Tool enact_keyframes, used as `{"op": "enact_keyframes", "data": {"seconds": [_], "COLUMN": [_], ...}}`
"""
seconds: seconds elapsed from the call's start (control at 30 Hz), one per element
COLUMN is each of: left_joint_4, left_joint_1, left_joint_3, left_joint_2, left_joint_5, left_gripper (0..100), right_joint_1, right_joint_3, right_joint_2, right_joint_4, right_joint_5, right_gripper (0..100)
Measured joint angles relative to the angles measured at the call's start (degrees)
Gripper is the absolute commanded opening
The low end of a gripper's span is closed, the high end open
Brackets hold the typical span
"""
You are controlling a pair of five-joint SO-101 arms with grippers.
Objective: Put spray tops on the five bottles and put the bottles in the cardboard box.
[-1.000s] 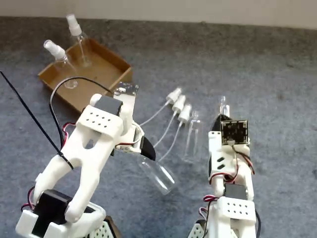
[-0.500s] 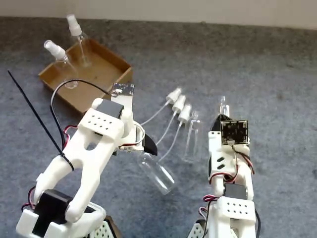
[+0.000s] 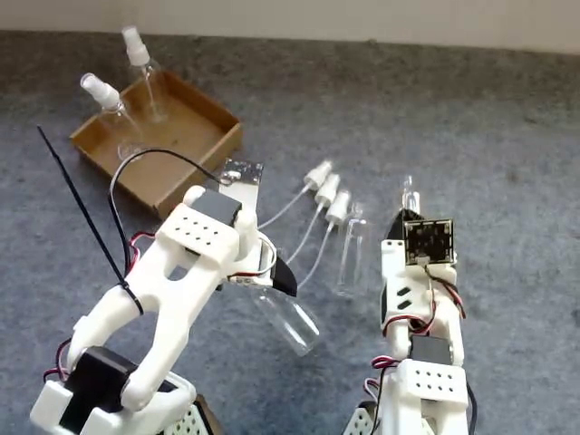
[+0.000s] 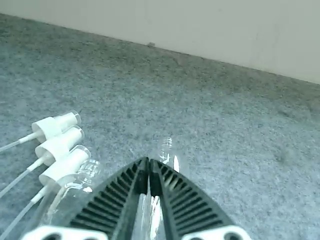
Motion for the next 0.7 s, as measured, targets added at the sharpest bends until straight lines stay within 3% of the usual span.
{"op": "enact_keyframes", "data": {"seconds": [0.27, 0.53, 0.7], "left_joint_4": [0.0, 0.0, -0.2], "left_joint_1": [0.2, 7.9, 9.1], "left_joint_3": [0.0, 2.9, 3.3], "left_joint_2": [0.0, 0.0, 0.0], "left_joint_5": [0.0, 0.0, 0.5], "left_gripper": [39, 39, 39], "right_joint_1": [0.0, 0.0, 0.0], "right_joint_3": [0.0, 0.0, 0.0], "right_joint_2": [0.0, 0.0, 0.0], "right_joint_4": [0.0, 0.0, 0.0], "right_joint_5": [0.0, 0.0, 0.0], "right_gripper": [0.4, 0.4, 0.4]}}
